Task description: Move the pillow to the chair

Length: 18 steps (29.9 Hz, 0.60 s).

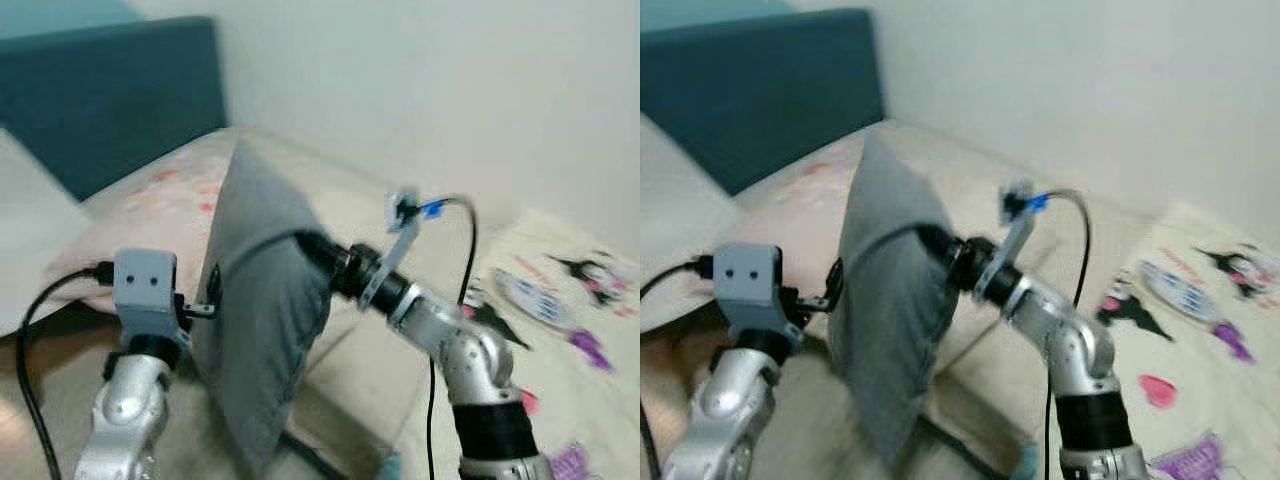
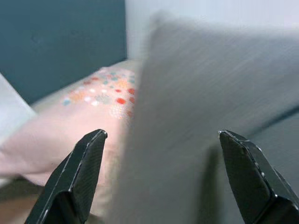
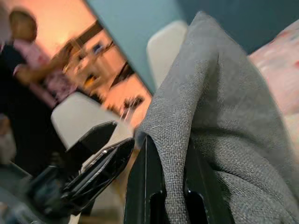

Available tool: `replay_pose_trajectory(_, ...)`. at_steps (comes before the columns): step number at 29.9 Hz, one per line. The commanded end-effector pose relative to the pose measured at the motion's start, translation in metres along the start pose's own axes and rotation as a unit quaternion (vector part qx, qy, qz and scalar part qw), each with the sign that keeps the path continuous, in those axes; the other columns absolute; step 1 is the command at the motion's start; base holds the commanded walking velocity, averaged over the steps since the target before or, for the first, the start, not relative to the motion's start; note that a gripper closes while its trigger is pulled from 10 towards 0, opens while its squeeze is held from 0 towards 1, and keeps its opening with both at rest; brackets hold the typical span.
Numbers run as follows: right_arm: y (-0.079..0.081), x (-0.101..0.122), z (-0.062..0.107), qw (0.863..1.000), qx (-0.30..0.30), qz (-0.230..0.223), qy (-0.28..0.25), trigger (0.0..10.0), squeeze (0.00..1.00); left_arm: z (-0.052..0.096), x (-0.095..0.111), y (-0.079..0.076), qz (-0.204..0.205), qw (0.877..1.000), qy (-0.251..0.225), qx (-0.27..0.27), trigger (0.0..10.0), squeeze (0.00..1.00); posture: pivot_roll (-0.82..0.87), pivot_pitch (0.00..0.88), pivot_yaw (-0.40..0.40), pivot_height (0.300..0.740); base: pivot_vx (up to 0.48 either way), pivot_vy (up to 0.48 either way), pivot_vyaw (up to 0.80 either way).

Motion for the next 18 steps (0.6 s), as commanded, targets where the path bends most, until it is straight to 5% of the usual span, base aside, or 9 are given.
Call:
replay_pose_trajectory(1,0.013,0.012,-0.002,0.999,0.036,0.019,-0.035,0.0,0.00,0.003,0.003,-0.011,0.026,0.999,0.000,-0.019,10.0,0.00,0.09,0.000,-0.099,0.678,0.000,0.000,0.77)
replay_pose_trajectory(5,0.018,-0.009,0.000,0.999,0.043,0.014,-0.010,0.0,0.00,0.010,0.001,-0.030,0.053,0.997,0.007,-0.047,10.0,0.00,0.10,0.000,-0.098,0.678,0.000,0.000,0.77)
replay_pose_trajectory(11,0.019,-0.018,0.002,0.999,0.031,0.040,0.004,0.0,0.00,0.012,-0.005,-0.025,0.033,0.999,0.018,-0.035,10.0,0.00,0.10,0.000,-0.099,0.678,0.000,0.000,0.77)
replay_pose_trajectory(18,0.002,-0.023,0.007,0.996,-0.039,0.084,0.016,0.0,0.00,0.012,-0.010,-0.017,-0.001,1.000,0.024,-0.014,10.0,0.00,0.09,0.000,-0.093,0.678,0.000,0.000,0.78)
Point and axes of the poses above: a point about 5 cm out from each wrist's last joint towards the gripper, its own z axis pointing back from the gripper into the wrist, its own x axis along the axis of the wrist's last joint, y = z × x, the point moved 2 cm from there along -z, pointing out of the wrist towards the gripper, and after that the axes turned 5 degrees about z, right-handed, at the moved point
